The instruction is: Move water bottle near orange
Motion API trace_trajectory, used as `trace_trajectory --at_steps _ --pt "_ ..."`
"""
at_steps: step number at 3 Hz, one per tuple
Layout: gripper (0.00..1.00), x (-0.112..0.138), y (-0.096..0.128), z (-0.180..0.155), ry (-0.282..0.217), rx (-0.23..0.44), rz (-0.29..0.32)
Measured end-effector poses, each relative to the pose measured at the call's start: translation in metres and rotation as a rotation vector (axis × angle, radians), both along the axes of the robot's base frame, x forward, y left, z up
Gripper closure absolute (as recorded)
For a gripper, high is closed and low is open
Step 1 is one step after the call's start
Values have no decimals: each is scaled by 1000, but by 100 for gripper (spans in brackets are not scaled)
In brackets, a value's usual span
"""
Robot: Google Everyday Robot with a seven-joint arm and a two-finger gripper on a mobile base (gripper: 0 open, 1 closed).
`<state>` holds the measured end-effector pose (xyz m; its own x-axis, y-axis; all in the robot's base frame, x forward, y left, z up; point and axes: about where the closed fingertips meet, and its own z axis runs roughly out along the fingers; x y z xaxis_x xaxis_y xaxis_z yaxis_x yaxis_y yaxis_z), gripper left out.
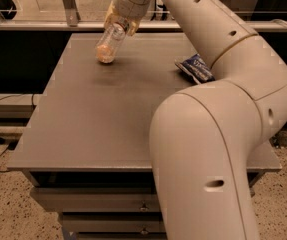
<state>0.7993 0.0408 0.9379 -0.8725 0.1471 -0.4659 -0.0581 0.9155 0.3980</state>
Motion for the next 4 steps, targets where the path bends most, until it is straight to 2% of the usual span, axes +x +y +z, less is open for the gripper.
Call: trace_trajectory --at_steps 2,3,4 --pt "100 19 -5 -28 35 -23 -44" --pt "96 26 -19 -42 47 -43 -53" --pt "74 28 -26 -48 53 -55 -53"
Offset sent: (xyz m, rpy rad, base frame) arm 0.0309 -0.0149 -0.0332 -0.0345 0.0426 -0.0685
